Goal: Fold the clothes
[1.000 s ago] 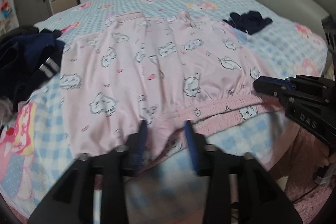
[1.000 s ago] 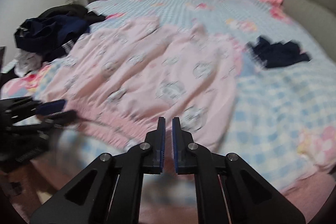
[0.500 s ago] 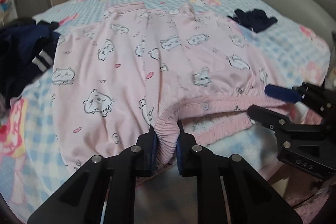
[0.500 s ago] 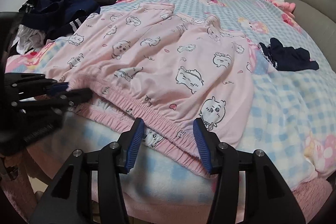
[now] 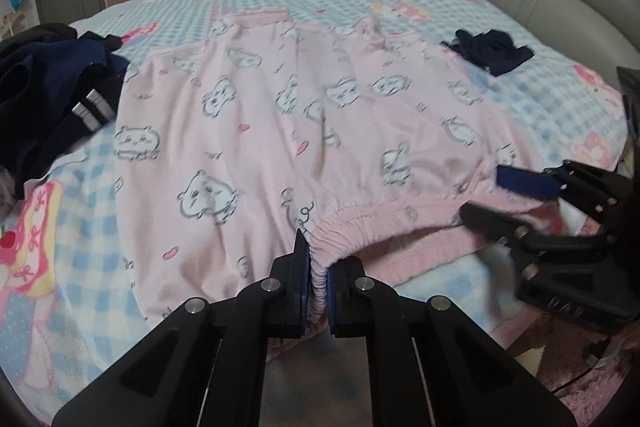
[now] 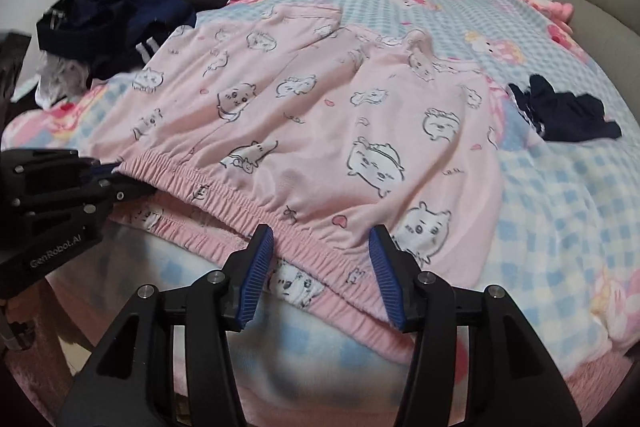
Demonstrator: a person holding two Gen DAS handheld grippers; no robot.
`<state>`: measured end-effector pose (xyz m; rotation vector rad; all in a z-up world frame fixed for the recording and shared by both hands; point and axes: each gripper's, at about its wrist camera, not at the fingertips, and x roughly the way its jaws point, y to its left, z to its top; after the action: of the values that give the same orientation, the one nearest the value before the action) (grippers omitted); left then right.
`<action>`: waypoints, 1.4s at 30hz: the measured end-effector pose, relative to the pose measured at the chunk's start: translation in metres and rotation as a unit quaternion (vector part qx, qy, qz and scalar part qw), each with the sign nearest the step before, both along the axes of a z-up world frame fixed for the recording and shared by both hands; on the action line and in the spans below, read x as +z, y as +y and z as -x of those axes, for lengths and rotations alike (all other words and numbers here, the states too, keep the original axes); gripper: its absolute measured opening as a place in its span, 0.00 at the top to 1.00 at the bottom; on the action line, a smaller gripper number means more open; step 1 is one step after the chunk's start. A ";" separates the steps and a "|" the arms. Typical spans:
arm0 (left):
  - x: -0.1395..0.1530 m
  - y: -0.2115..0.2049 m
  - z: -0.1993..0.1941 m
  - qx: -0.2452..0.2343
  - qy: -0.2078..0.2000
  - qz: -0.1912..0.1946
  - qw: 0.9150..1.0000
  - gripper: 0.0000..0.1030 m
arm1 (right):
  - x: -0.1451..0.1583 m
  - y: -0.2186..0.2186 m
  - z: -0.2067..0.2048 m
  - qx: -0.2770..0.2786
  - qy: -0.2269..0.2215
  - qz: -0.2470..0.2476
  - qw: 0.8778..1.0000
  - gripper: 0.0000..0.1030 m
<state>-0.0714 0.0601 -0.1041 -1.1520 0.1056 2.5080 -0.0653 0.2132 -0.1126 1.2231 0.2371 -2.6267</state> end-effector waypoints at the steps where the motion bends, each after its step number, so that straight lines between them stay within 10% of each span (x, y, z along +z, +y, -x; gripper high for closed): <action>1: 0.006 0.000 -0.002 -0.001 0.011 -0.009 1.000 0.93 | 0.002 -0.003 -0.002 0.009 0.002 0.005 1.000 0.40; 9: 0.022 -0.004 -0.009 0.001 0.024 -0.032 0.999 0.93 | -0.004 -0.023 -0.001 0.044 -0.002 0.000 0.999 0.41; 13: 0.009 -0.002 -0.009 -0.003 0.003 0.000 1.000 0.93 | -0.002 -0.010 0.003 0.014 0.006 -0.003 1.000 0.94; 16: -0.001 0.000 -0.010 -0.006 -0.015 0.015 1.000 0.93 | 0.005 -0.002 -0.003 0.003 0.021 -0.004 1.000 0.96; 26: -0.005 0.004 -0.020 -0.018 -0.022 0.034 0.999 0.93 | 0.014 0.007 -0.025 0.006 0.020 0.008 1.000 0.97; 30: -0.018 0.002 -0.017 -0.017 -0.057 0.035 0.998 0.76 | -0.007 -0.002 -0.020 0.011 -0.014 -0.025 1.000 0.95; 33: -0.007 -0.012 -0.019 -0.023 -0.064 -0.043 0.997 0.62 | -0.012 -0.004 -0.020 0.013 -0.023 -0.031 0.999 0.90; 36: 0.012 -0.029 -0.026 -0.023 -0.038 -0.108 0.993 0.61 | 0.009 0.000 -0.034 0.023 0.011 0.005 1.000 0.63; 42: 0.012 -0.045 -0.020 0.003 -0.050 -0.171 0.984 0.61 | 0.032 0.009 -0.041 -0.024 0.097 0.045 0.994 0.56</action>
<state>-0.0513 0.0147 -0.0922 -1.1275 -0.3427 2.3474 -0.0243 0.2227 -0.0803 0.9577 0.1235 -2.7662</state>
